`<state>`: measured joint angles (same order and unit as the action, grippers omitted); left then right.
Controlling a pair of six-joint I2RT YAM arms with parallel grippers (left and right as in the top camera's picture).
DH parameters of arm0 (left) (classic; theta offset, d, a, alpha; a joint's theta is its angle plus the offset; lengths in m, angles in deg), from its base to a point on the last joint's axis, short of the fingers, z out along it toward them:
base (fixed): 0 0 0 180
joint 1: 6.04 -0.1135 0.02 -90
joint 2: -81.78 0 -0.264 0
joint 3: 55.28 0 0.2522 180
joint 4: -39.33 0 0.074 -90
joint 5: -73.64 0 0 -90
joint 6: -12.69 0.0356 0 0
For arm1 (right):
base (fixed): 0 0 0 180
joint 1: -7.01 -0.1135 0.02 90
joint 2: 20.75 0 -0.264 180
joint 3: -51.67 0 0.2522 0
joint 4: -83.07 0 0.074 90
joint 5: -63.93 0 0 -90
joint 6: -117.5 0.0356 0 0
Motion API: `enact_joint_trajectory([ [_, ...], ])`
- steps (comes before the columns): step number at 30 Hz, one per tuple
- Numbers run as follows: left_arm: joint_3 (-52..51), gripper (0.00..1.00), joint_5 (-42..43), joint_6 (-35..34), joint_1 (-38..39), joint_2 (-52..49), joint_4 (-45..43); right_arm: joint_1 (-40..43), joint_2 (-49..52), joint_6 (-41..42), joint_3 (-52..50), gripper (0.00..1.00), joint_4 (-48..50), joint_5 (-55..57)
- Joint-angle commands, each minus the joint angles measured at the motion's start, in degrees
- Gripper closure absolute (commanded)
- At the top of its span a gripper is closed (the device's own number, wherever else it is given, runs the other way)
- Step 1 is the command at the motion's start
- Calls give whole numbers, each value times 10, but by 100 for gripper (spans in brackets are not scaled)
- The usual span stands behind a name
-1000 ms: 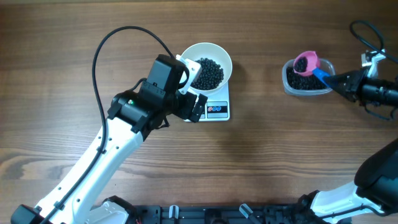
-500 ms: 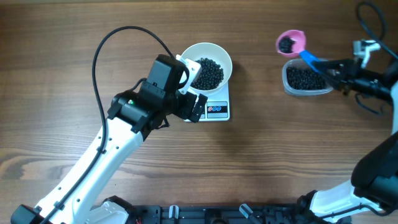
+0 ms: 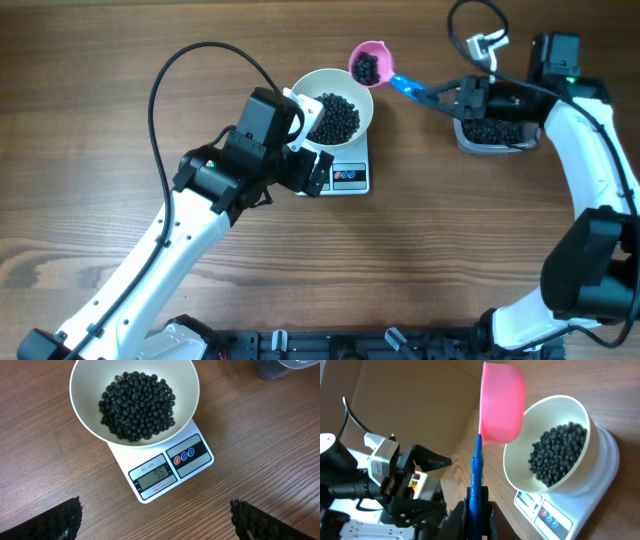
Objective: Scoop item into bowl and weigh 150g on scale
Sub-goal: 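Lift the filled scoop and move it over the white bowl, then tilt the scoop to pour beans into the bowl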
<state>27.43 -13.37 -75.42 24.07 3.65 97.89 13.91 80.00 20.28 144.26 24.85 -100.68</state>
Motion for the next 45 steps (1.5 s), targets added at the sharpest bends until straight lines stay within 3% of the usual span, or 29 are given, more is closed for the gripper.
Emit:
enact_joint_trajectory([
  [1, -4, 0, 8, 9, 3, -4, 0, -29, -46, -1, -1, 96, 16, 72],
  [9, -4, 0, 8, 9, 3, -4, 0, -88, -96, -5, -1, 96, 39, 257],
  [17, -4, 0, 8, 9, 3, -4, 0, -166, -119, -92, -1, 96, 46, 426],
  [27, -4, 0, 8, 9, 3, -4, 0, -209, -119, -200, -1, 96, 49, 498],
  [45, -4, 0, 8, 9, 3, -4, 0, -219, -119, -353, -1, 96, 96, 498],
])
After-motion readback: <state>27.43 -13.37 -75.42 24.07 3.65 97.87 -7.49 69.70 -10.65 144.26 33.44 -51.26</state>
